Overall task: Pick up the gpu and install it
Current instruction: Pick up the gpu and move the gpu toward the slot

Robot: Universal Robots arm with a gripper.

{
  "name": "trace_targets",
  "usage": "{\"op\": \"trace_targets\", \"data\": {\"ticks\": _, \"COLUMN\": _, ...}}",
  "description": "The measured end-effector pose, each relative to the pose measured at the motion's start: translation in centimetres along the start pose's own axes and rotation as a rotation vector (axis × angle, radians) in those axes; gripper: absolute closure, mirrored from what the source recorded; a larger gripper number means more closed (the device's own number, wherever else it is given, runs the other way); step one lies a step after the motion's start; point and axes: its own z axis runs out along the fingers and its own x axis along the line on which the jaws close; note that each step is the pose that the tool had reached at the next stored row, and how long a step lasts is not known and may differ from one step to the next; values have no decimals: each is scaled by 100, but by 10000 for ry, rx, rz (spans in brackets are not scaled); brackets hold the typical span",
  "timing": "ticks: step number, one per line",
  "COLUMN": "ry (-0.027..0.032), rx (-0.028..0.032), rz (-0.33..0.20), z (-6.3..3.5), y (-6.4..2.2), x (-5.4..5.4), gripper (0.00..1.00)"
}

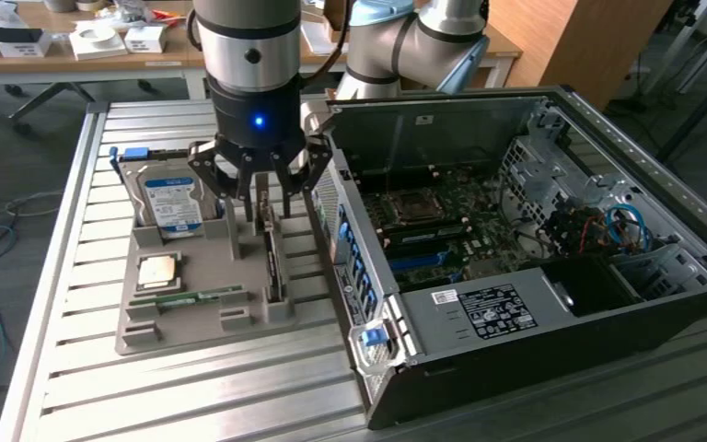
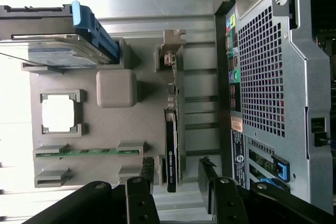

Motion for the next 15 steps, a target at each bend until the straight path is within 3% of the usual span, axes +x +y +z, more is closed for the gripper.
{"op": "trace_targets", "data": {"ticks": 15, "ry": 0, "rx": 0, "rz": 0, "z": 27, "y": -1, "x": 1, "gripper": 53}}
